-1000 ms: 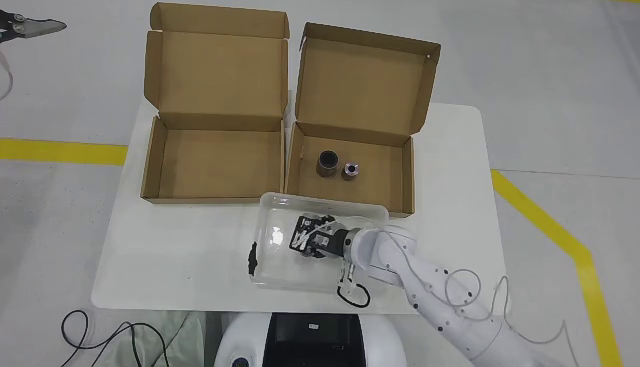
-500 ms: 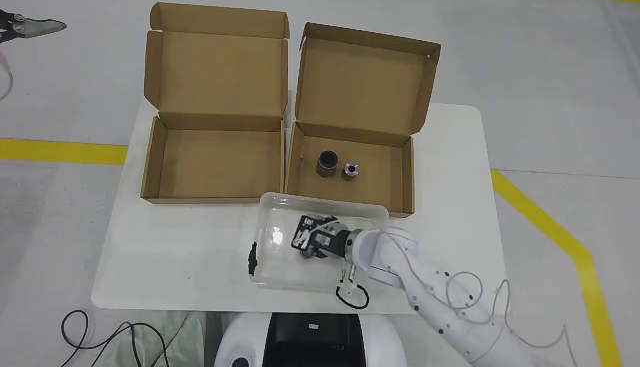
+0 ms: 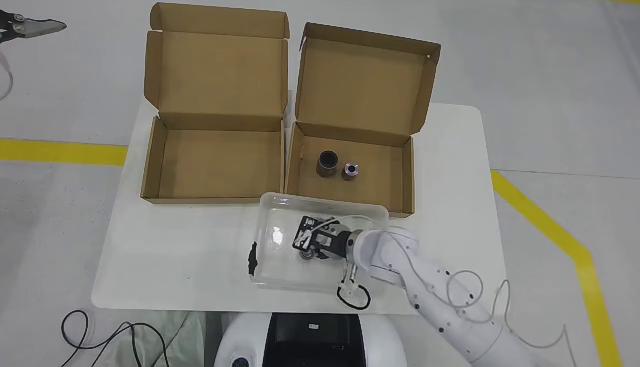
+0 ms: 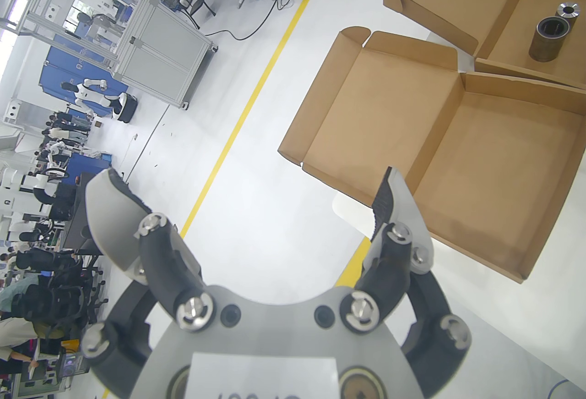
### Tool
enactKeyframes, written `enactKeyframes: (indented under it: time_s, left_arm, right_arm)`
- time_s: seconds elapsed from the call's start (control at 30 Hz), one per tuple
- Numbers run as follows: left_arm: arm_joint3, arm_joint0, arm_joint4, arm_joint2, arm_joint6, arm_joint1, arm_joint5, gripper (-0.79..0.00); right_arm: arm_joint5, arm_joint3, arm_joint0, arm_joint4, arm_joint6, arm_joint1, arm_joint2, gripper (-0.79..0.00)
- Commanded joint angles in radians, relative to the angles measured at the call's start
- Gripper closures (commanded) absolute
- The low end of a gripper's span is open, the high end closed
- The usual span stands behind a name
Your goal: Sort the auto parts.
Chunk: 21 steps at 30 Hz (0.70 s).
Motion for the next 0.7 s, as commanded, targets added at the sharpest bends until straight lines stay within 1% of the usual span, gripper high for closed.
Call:
enactKeyframes:
  time_s: [0.0, 0.03, 0.17, 0.33, 0.4, 0.5, 0.57, 0.67]
  left_arm:
    - [0.0, 0.0, 0.0, 0.0, 0.0, 0.0, 0.0, -0.785]
    - [0.0, 0.0, 0.0, 0.0, 0.0, 0.0, 0.0, -0.785]
    - [0.0, 0.0, 0.0, 0.0, 0.0, 0.0, 0.0, -0.785]
    - [0.0, 0.0, 0.0, 0.0, 0.0, 0.0, 0.0, -0.785]
    - [0.0, 0.0, 0.0, 0.0, 0.0, 0.0, 0.0, -0.785]
    - [0.0, 0.0, 0.0, 0.0, 0.0, 0.0, 0.0, -0.785]
    - [0.0, 0.0, 0.0, 0.0, 0.0, 0.0, 0.0, -0.785]
    - [0.0, 0.0, 0.0, 0.0, 0.0, 0.0, 0.0, -0.785]
  right_arm:
    - [-0.003, 0.003, 0.001, 0.001, 0.001, -0.001, 0.0, -0.191]
    - [-0.003, 0.003, 0.001, 0.003, 0.0, -0.002, 0.0, -0.123]
    - [-0.002, 0.004, 0.003, -0.001, -0.004, -0.003, 0.003, -0.003]
    - [0.012, -0.024, -0.01, -0.021, -0.015, 0.001, 0.014, 0.0]
    - [0.01, -0.042, -0.022, -0.022, -0.039, 0.004, 0.026, 0.0]
    - [-0.01, -0.065, -0.045, -0.014, -0.099, 0.013, 0.052, 0.0]
    - [-0.037, -0.076, -0.061, 0.007, -0.169, 0.02, 0.074, 0.0]
    - [-0.061, -0.085, -0.084, 0.012, -0.24, 0.03, 0.106, 0.0]
